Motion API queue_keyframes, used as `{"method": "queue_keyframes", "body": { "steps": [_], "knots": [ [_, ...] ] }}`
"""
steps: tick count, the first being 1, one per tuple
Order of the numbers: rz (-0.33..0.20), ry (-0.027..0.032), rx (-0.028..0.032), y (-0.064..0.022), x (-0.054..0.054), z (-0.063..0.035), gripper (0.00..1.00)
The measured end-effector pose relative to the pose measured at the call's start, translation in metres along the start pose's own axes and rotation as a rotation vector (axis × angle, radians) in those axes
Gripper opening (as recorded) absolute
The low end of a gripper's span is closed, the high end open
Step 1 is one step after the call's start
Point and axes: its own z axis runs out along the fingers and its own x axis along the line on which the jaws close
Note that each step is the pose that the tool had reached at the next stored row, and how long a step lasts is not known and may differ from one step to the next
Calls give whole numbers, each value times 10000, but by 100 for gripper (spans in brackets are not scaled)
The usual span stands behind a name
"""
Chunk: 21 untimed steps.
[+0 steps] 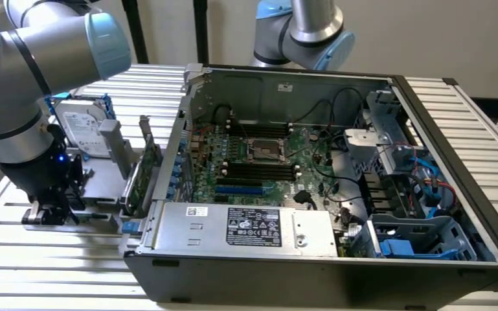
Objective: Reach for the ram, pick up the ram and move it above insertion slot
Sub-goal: 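Pick up the ram and move it above insertion slot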
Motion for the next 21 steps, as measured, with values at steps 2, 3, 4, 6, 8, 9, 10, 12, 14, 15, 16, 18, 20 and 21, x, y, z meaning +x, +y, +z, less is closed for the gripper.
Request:
{"method": "queue_keyframes", "body": {
  "steps": [2, 3, 4, 6, 8, 9, 10, 12, 14, 15, 16, 18, 20, 21],
  "knots": [
    [1, -6, -24, -6, 0, 1, 36],
    [2, -6, -41, -6, 0, 0, 36],
    [2, -5, -57, -7, 0, 0, 36],
    [1, -4, -74, -8, 0, -1, 36],
    [1, -5, -81, -8, 0, -1, 34],
    [1, -5, -82, -8, 0, -1, 28],
    [1, -4, -83, -8, 0, -1, 22],
    [0, -6, -82, -8, 0, -1, 16],
    [0, -5, -82, -8, 0, -1, 16],
    [1, -6, -82, -8, 0, -1, 14],
    [1, -8, -81, -8, 0, -1, 14],
    [1, -12, -81, -8, 0, 0, 14],
    [2, -16, -82, -8, 0, -1, 14],
    [4, -17, -82, -8, 0, -1, 14]
  ]
}}
